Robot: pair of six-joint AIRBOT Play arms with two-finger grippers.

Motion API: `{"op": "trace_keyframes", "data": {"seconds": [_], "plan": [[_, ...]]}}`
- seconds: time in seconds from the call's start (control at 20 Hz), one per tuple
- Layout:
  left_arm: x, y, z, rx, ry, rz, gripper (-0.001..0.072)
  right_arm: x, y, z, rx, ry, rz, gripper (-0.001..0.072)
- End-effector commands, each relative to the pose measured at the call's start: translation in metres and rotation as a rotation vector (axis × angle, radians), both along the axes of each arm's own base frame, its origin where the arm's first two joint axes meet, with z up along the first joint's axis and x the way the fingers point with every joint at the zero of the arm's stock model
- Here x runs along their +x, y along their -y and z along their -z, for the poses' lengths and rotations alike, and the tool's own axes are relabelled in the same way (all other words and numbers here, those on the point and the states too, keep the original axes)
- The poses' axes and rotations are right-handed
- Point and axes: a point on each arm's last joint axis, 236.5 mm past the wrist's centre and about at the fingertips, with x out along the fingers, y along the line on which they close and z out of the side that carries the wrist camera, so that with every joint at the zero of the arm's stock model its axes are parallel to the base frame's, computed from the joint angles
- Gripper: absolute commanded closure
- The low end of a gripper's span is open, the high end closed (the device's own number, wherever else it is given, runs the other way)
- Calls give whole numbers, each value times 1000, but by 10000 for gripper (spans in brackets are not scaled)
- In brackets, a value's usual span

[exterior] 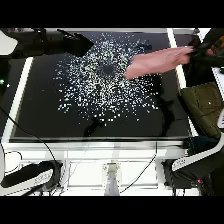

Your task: Fold the clothes and pants, and hang the long-sleeved shirts on hangers.

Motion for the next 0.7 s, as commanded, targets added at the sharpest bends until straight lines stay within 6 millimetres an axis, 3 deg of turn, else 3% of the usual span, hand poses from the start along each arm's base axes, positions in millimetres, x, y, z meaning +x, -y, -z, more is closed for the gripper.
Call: {"op": "trace_keyframes", "data": {"seconds": [0.0,0.15,0.35,0.65], "plan": [[12,2,14,2,-23,-8,64,-48,99,-72,-117,1,223,698],[18,3,25,7,-45,-8,64,-127,142,-52,-248,-252,298,697],[19,4,29,9,-51,-8,64,-253,149,16,-346,-828,226,695],[19,4,29,9,-52,-8,63,-273,136,54,-326,-981,187,688]]}}
